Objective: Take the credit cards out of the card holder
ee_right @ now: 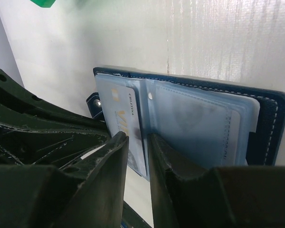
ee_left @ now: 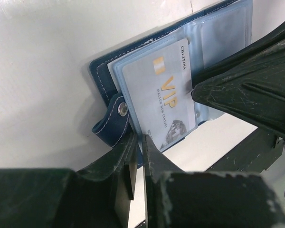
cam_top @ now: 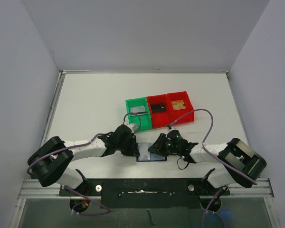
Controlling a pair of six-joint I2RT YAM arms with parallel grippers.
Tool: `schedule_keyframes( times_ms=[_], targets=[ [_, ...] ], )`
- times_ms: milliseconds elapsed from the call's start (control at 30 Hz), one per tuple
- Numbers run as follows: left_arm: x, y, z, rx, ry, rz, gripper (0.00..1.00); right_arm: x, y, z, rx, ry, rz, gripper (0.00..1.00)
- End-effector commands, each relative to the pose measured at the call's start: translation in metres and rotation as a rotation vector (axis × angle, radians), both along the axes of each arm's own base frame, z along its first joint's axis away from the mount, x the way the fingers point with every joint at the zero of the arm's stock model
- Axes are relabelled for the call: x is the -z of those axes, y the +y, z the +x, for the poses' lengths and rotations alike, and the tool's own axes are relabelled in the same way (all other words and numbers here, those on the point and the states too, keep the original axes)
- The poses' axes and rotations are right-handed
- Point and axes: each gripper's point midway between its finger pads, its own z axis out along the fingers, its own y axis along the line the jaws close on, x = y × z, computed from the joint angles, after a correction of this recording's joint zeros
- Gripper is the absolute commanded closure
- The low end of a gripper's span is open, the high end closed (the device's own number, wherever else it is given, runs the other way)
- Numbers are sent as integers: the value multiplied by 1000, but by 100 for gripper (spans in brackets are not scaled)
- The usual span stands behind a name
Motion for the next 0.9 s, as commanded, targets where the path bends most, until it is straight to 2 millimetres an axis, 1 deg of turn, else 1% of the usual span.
schedule_keyframes(
  times_ms=[0, 100, 267, 367, 400, 500, 667, 867],
  targets=[
    [1, -4, 5, -17, -33, -21, 91, -2, 4, 2, -16, -9, -11, 78],
    [3, -3, 4, -22, -29, -27, 91, -2, 5, 2, -24, -6, -6, 78],
    [4, -4, 4, -26, -28, -35, 91, 1, 5, 1, -37, 7, -12, 76],
    [6, -3, 3, -28, -24, -27, 91, -3, 9, 1, -57, -17, 15, 77],
    [7, -2, 3, -28, -25, -25, 92, -6, 10, 2, -59, -26, 31, 78],
    [6, 0, 4, -35, -27, -18, 92, -12, 12, 3, -68, -47, 59, 87],
    [5, 4, 6, -48, -37, 8, 92, -17, 7, 6, -61, -75, 48, 100],
    [1, 5, 9, -52, -53, 15, 92, -21, -5, 6, -70, -107, 48, 100]
  ],
)
